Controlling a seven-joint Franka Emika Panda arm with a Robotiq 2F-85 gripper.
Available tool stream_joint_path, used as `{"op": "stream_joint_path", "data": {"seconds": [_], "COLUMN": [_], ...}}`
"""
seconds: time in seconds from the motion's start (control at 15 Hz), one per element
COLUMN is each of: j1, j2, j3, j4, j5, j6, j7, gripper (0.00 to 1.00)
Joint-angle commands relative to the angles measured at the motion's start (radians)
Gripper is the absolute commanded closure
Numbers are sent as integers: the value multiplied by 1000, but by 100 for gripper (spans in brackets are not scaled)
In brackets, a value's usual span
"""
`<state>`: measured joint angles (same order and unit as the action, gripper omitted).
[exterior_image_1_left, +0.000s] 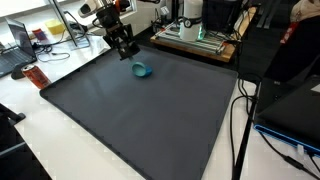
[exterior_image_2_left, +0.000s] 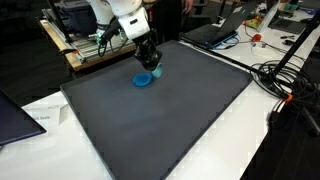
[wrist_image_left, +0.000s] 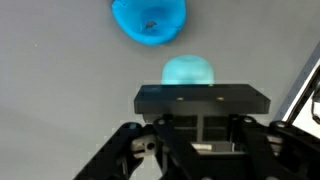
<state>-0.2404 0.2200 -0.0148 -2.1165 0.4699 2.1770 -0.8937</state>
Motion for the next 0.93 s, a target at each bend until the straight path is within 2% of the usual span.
{"op": "stream_joint_path", "data": {"seconds": [0.0, 0.07, 0.87], "j1": [12, 12, -89], "j2": [0, 0, 200], "j3": [-13, -13, -26], "j4": [2, 2, 276], "j5": [2, 2, 65], "j6": [-3, -3, -344], "j7": [-1, -1, -145], "gripper": [52, 77, 77]}}
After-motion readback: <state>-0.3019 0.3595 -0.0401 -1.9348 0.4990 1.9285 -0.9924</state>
